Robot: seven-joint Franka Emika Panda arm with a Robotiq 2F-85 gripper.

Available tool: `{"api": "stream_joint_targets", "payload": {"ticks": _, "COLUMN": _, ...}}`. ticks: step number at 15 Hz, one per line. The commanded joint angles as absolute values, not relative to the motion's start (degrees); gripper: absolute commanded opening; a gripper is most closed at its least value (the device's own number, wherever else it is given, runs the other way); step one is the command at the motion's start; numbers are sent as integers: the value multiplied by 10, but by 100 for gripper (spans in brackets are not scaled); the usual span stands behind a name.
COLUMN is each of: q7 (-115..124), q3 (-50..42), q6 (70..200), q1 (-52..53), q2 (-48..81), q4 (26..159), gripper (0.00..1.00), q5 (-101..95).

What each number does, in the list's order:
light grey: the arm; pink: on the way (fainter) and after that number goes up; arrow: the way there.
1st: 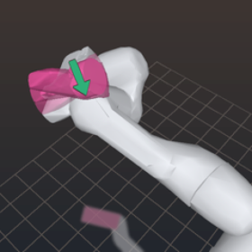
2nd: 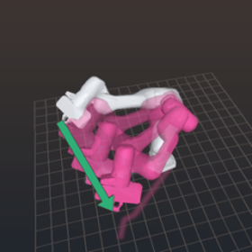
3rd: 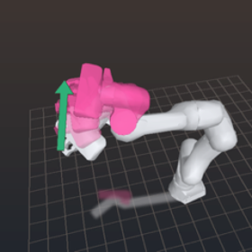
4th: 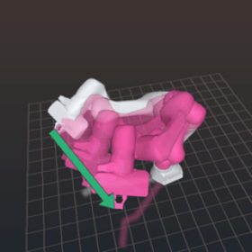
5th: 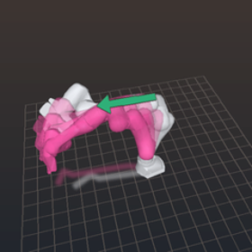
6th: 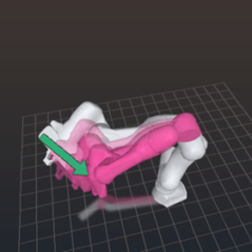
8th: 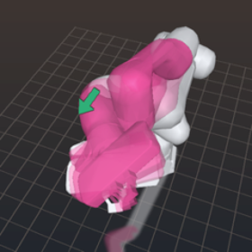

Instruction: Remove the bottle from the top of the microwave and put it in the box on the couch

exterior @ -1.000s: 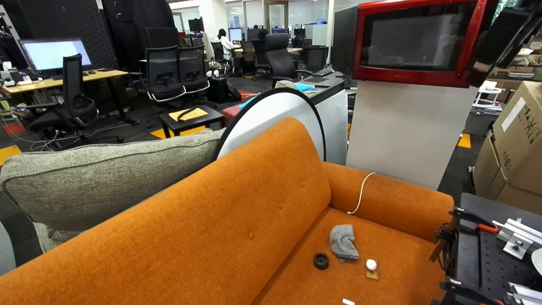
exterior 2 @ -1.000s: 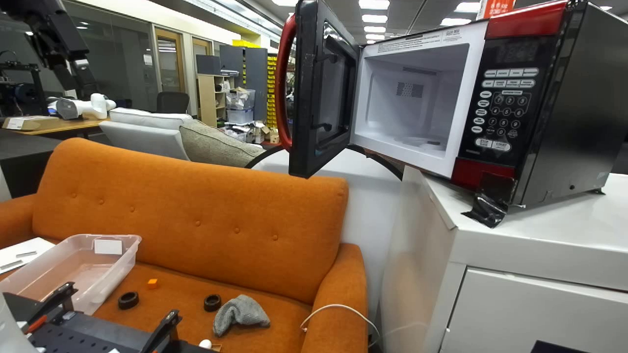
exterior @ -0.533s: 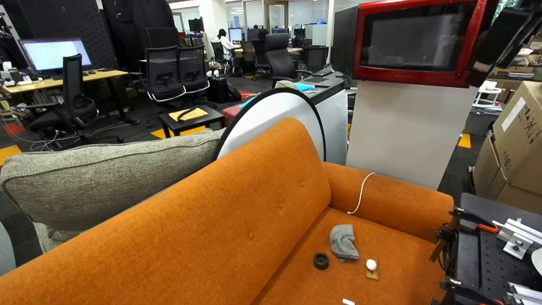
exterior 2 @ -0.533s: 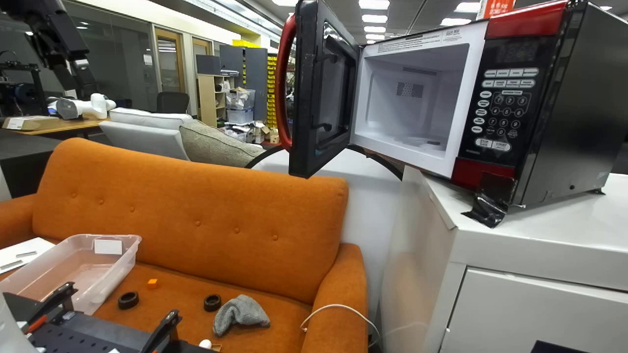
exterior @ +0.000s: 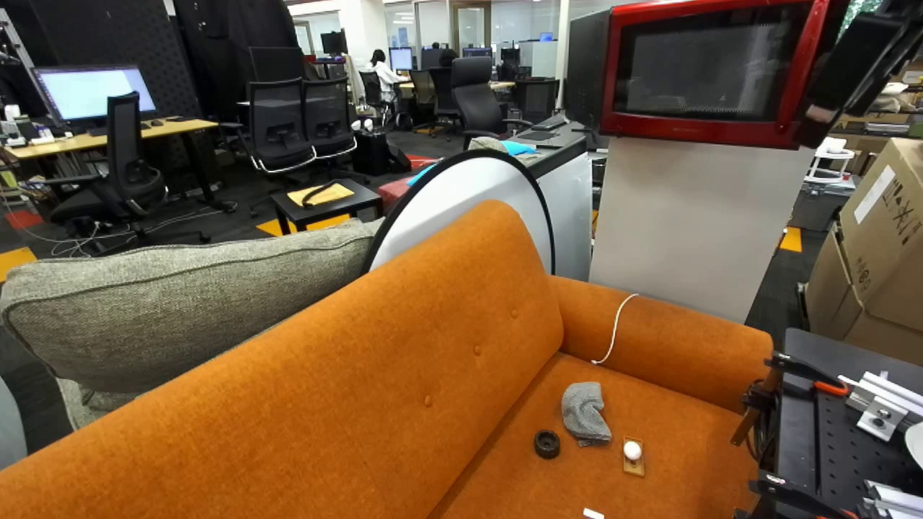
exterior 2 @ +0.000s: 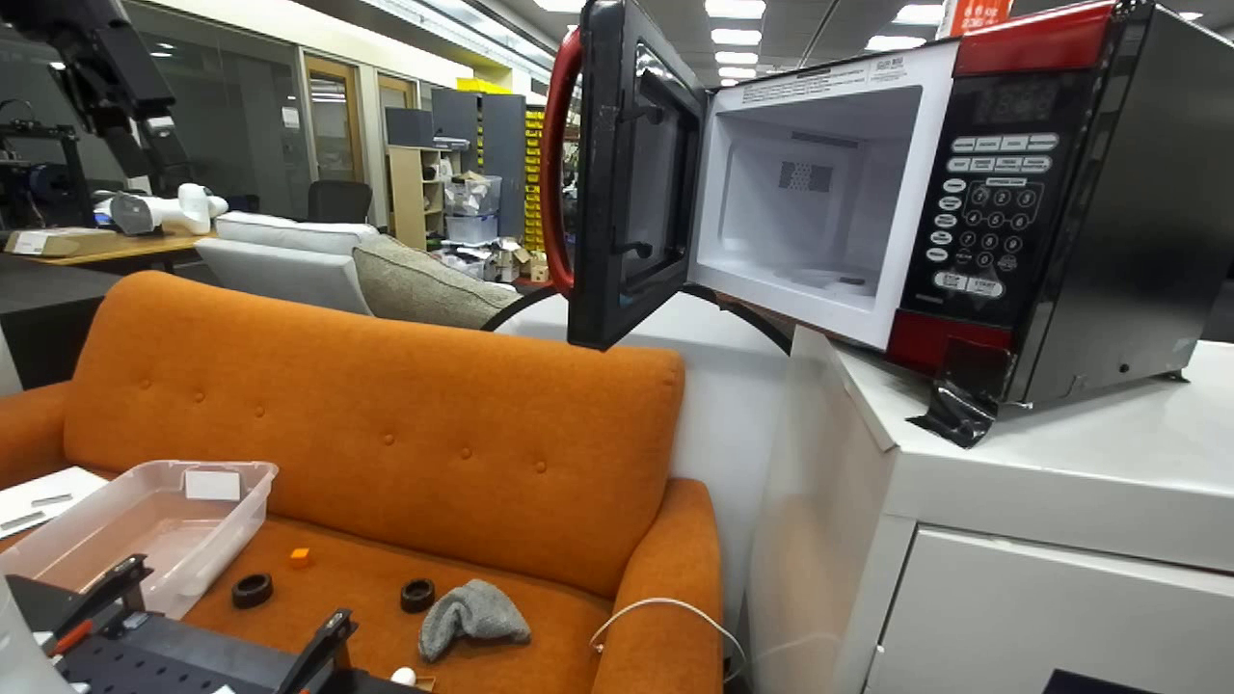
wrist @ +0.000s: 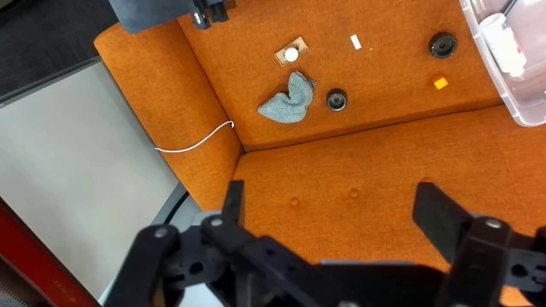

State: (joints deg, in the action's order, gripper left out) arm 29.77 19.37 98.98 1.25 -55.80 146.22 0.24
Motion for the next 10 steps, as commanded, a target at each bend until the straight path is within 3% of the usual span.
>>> {"api": "stream_joint_targets", "payload": {"ticks": 1, "q7": 296, "q3": 195, "q6": 989, "q1": 11, "q2": -558, "q4": 1461, "gripper": 100, "q5": 3}}
{"api": "stream_joint_targets", "payload": {"ticks": 10, "q7": 263, "q3": 149, "q6": 1094, "q1": -62, "q2": -557, "q4": 1450, "gripper": 100, "q5": -189}}
